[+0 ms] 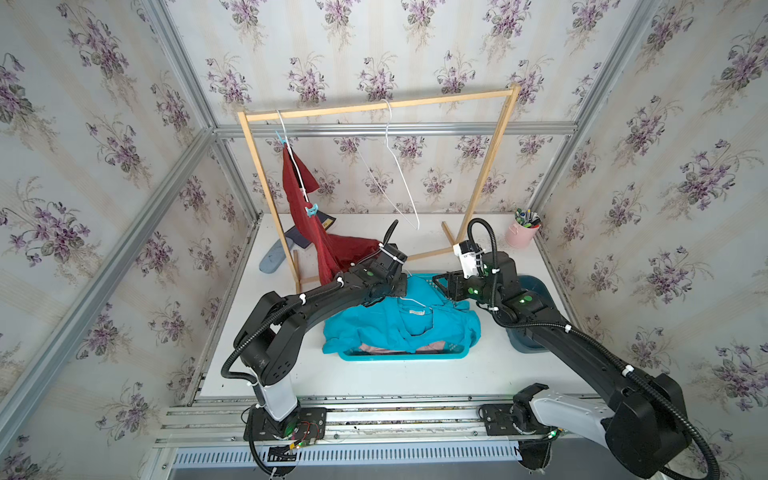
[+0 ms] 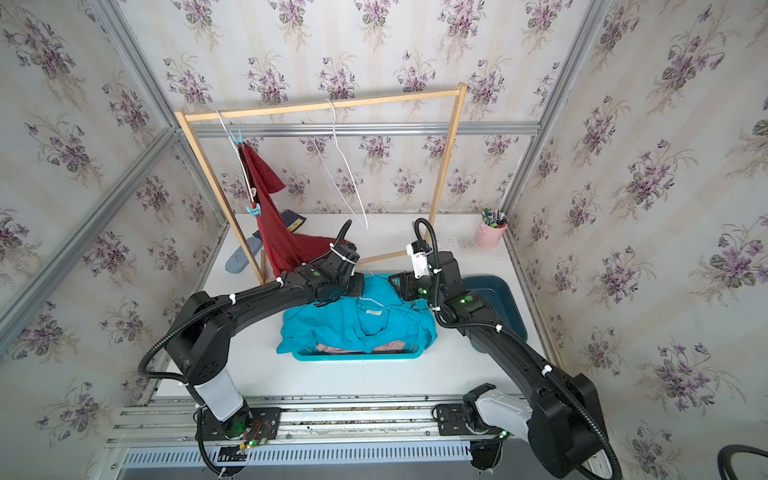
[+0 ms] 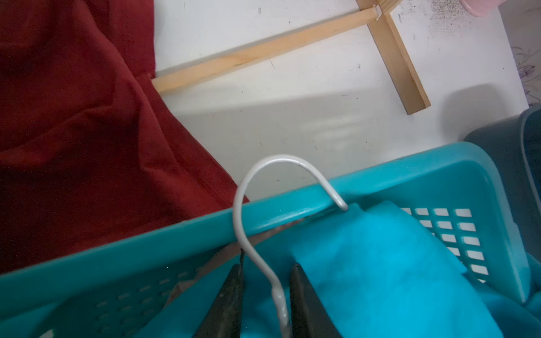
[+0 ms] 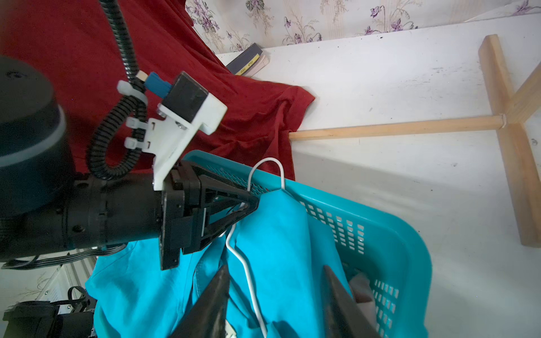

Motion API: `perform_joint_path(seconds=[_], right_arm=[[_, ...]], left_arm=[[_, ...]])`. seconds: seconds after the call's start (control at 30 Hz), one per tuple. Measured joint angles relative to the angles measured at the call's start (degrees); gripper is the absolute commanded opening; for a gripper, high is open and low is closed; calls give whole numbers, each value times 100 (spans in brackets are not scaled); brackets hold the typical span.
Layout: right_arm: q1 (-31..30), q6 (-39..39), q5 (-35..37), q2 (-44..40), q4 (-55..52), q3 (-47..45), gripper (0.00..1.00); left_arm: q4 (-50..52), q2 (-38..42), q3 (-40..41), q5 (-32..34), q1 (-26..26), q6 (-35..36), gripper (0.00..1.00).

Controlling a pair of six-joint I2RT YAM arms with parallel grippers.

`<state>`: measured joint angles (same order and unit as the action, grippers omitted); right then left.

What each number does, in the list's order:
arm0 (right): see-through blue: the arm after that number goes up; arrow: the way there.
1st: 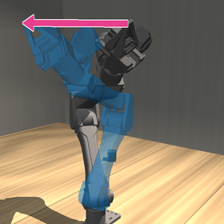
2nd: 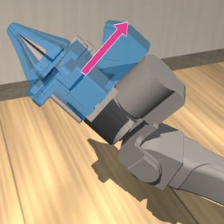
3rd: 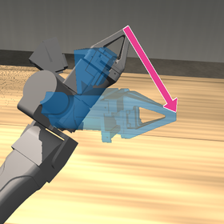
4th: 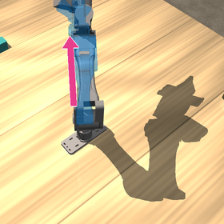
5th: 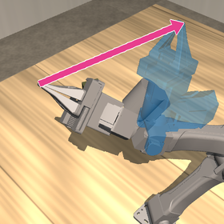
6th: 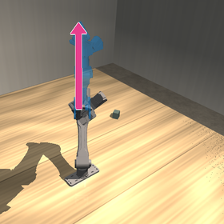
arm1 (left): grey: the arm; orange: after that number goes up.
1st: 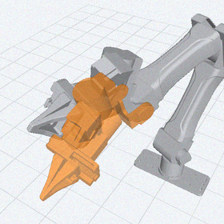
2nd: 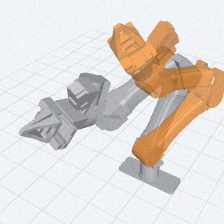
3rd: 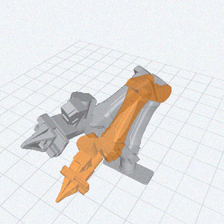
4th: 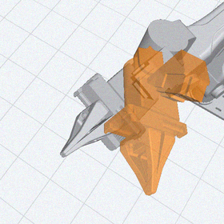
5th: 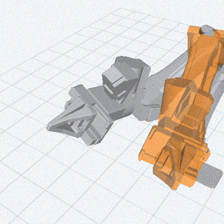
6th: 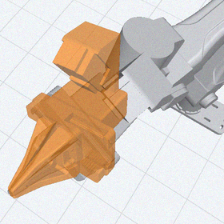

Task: Remove the clothespins securing t-shirts to the hanger
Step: Pick up the hanger from the basket.

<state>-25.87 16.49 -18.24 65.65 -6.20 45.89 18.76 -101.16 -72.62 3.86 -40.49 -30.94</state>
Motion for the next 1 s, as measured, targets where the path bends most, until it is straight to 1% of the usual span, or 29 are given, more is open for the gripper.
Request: perform_joint_path(seconds=[0.07,0.17,0.23,0.3,0.37,0.5,0.63,0.8,1.0], right_arm=[[0,-7,0,-66,24,-50,49],[0,-44,-39,-177,74,-136,50],[0,-107,-83,-260,116,-157,52],[0,-181,-157,-374,153,-153,54],[0,-328,-271,-527,175,-127,58],[0,-636,-737,-807,214,-7,65],[0,-931,-1362,-901,175,291,66],[-85,-1141,-1991,-726,15,726,66],[-577,-1386,-2575,-317,-299,1283,66]], left_arm=[[0,31,-15,-33,0,-37,11],[0,201,7,-37,2,-101,2],[9,413,57,-28,0,-118,0],[13,664,109,4,-2,-144,0],[42,1027,170,92,-22,-173,0],[96,1757,267,398,-192,-190,0],[94,2481,321,723,-433,-109,1],[-76,3189,479,1167,-785,133,1],[-741,3731,833,1714,-1154,645,0]])
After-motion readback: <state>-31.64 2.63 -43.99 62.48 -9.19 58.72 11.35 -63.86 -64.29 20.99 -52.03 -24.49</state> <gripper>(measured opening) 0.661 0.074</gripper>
